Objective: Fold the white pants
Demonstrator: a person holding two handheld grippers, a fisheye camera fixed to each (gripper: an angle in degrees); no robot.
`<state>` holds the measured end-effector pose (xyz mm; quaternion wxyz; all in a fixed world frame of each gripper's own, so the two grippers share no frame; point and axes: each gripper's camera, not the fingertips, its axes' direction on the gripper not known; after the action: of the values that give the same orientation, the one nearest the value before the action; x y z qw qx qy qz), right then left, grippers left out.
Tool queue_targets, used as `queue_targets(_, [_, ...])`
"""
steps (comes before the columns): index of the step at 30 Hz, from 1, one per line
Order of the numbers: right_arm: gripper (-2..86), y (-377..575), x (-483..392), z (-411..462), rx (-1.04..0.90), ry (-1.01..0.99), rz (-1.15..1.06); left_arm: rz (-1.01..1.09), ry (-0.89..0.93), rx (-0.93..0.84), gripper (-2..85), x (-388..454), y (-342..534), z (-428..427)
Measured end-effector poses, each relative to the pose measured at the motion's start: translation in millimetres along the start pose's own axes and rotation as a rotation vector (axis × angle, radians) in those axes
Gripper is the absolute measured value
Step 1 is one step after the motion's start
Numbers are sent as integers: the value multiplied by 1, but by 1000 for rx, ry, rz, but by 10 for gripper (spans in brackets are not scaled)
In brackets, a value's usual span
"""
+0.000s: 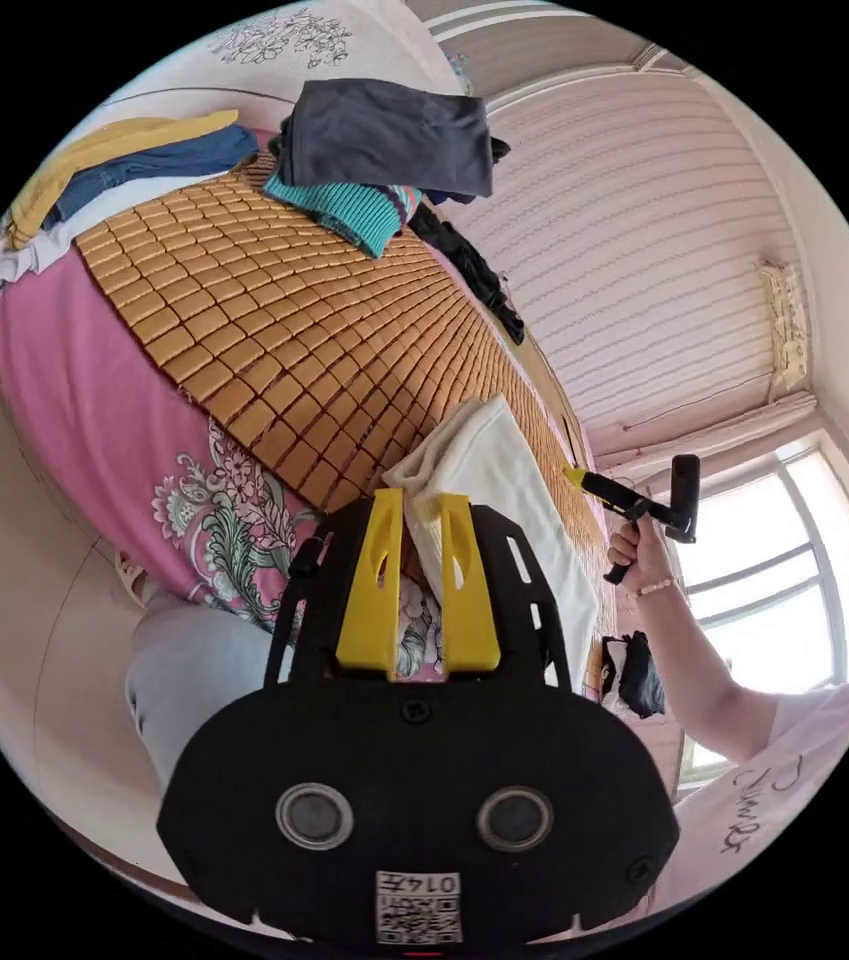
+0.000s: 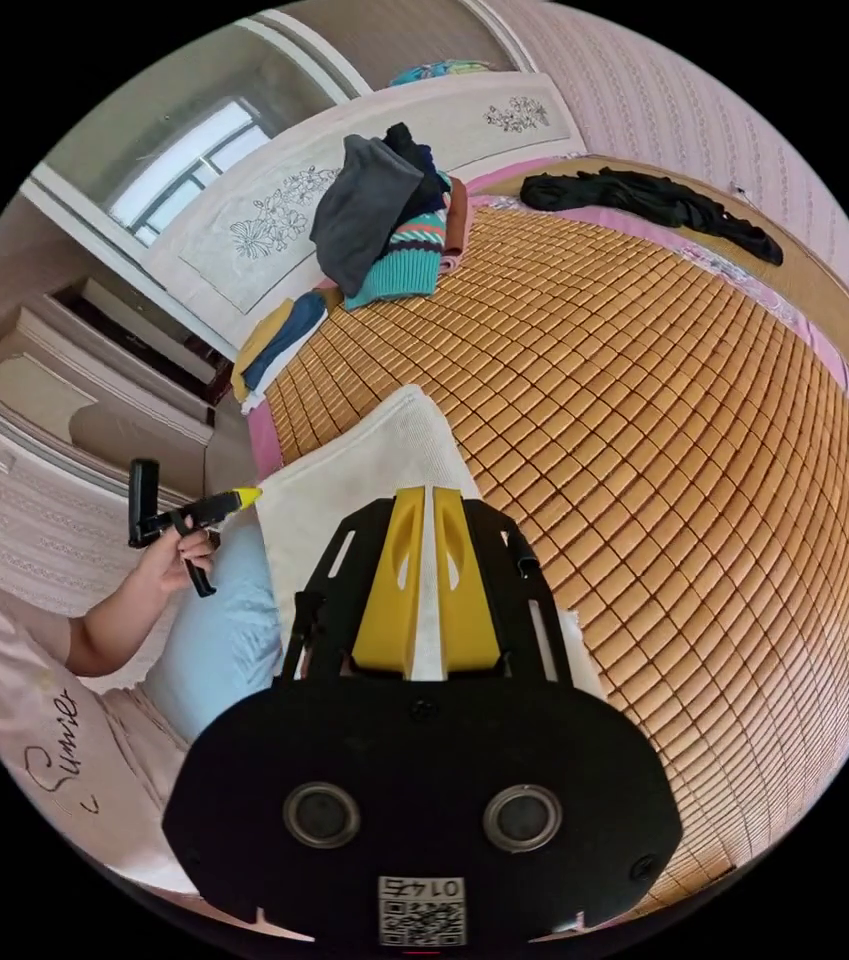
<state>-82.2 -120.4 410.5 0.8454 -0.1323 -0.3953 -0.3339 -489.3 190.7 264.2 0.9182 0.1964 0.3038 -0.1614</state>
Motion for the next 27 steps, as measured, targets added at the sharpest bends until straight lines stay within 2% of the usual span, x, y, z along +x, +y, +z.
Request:
queue_targets(2, [6, 54, -11, -17, -17, 178, 25, 53, -42, 35, 26, 16, 11, -18])
queue_targets(5, [0, 120, -18, -15, -133, 205, 126, 255, -126, 57, -3, 65, 35, -26])
queue_targets(7, [-1, 154, -27, -7, -196, 204, 200, 477, -112, 20, -8, 116, 63, -7])
queue_targets(10, [-2, 184, -40, 23, -308, 260, 244, 668, -96, -41, -9, 175, 106, 30])
queue_targets(12, [-2, 176, -47, 25, -287, 257, 244, 746, -78, -48, -10, 206, 132, 47])
queue_targets(15, [-3, 129, -68, 8, -144, 210, 150, 854, -42, -63, -10, 243, 166, 70])
queue_targets(20, [-4, 29, -87, 45, -185, 396, -16, 830, -112, -157, -10, 259, 188, 100])
queue_targets(21, [-5, 22, -86, 54, -207, 407, -24, 857, -154, -184, -10, 260, 192, 109])
queue_targets(23, [-6, 9, -76, 105, -367, 437, -52, 875, -209, -241, -10, 258, 199, 126])
queue_targets(25, [-7, 11, -78, 121, -361, 469, -89, 848, -236, -343, -10, 242, 211, 156])
queue_targets(27, [-9, 11, -83, 124, -386, 488, -128, 806, -198, -351, -10, 242, 207, 158])
